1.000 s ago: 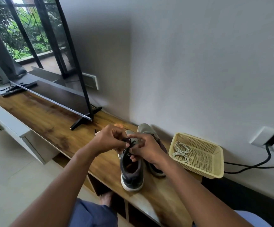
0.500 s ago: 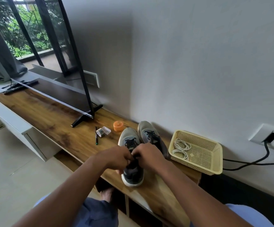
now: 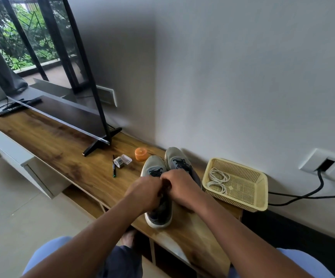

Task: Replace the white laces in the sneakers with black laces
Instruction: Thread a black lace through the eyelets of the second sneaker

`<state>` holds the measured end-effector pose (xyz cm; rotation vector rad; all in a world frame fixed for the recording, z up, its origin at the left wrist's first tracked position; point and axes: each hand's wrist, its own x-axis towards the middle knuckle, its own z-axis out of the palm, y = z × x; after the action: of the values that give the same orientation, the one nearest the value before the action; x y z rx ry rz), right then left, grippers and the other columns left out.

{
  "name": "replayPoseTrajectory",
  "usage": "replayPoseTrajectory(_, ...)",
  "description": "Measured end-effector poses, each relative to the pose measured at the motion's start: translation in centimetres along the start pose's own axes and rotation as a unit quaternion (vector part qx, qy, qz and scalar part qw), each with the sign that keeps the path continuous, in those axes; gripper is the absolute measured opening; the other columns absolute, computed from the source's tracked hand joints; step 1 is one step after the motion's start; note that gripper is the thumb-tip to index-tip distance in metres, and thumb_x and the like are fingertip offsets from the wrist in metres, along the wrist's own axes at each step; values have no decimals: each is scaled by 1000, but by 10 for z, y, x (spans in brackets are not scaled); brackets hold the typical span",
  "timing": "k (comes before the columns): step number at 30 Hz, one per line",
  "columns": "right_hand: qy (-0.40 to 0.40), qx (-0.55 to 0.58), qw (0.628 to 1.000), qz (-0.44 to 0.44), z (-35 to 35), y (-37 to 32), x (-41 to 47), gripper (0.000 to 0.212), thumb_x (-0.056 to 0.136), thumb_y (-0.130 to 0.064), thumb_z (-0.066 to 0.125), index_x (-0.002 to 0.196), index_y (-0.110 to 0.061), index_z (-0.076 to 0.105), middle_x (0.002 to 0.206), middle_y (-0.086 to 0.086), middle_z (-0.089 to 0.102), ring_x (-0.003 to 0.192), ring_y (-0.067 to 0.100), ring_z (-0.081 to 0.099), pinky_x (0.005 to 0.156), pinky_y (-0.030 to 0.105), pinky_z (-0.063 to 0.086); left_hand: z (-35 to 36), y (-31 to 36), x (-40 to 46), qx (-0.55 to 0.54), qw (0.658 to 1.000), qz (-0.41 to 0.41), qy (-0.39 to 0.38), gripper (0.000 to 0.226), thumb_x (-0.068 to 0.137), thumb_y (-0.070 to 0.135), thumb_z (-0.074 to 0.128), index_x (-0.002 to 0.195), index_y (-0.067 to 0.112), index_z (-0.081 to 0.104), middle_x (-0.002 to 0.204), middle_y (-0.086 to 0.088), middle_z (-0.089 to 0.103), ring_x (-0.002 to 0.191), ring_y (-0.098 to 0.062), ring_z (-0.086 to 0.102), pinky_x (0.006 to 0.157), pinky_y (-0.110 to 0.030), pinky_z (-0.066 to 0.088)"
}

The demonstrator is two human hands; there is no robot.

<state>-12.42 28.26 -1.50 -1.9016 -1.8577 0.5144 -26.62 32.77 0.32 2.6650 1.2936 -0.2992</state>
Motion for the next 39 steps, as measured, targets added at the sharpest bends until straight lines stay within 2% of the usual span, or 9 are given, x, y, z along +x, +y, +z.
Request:
replayPoseTrajectory(2,24,38,999,-1,1,-1,-1,14,83,-8,70,90,-20,74,88,2,75,84,19,68,74,31,48,-4,-2,3,11,998,-5,59,20,92,24,68,110,18,70,93,-2,67,85,-22,68,63,-29,48)
replayPoseTrajectory(8,35,89,995,17,11,-3,-1,23,80,-5,70,97,-19,76,91,-2,76,87,12,70,83,36,58,5,-14,7,-45,997,-5,55,19,88,27,74,105,19,70,87,4,58,78,-15,60,62,-28,47)
replayPoseTrajectory(11,108,31,994,17,15,-2,-1,28,85,-18,74,111,-27,69,105,-2,68,96,13,66,84,34,56,7,-21,9,-97,985,-40,136,7,87,25,71,93,24,68,93,2,65,84,-17,65,65,-28,52)
replayPoseTrajectory(14,107,-28,994,4,21,1,0,33,94,-29,69,126,-33,64,117,-1,54,100,15,59,83,25,48,13,-24,12,-127,970,-33,202,18,86,29,76,103,25,71,105,4,65,92,-14,62,72,-23,48)
replayPoseTrajectory(19,152,-69,986,-12,31,3,5,16,99,-28,58,98,-17,70,98,1,57,84,21,63,66,26,41,14,-17,13,-116,966,-3,232,7,90,21,69,96,22,73,99,5,64,81,-12,57,66,-21,38)
replayPoseTrajectory(25,190,-97,977,-27,40,7,10,7,93,-14,64,86,-14,66,87,1,58,76,22,62,60,30,45,21,-14,16,-85,967,8,241,9,94,13,62,94,18,70,98,2,63,78,-14,61,64,-24,42)
replayPoseTrajectory(30,177,-79,979,-57,37,10,10,2,94,-14,65,95,-14,65,93,2,61,83,23,63,68,28,45,23,-17,14,-91,964,8,248,6,95,19,65,100,19,70,102,3,60,82,-15,61,65,-25,42)
replayPoseTrajectory(35,143,22,989,-31,28,8,11,35,85,-19,81,114,-18,63,106,0,73,101,20,68,89,33,54,30,-19,21,-86,962,15,258,11,95,27,69,103,19,69,104,3,59,86,-11,51,70,-24,46)
replayPoseTrajectory(39,125,53,991,-12,25,12,15,34,82,-14,82,112,-19,67,101,-1,75,97,18,71,88,38,57,30,-20,24,-70,967,36,243,9,95,20,67,103,21,71,99,6,62,96,-13,58,81,-28,55)
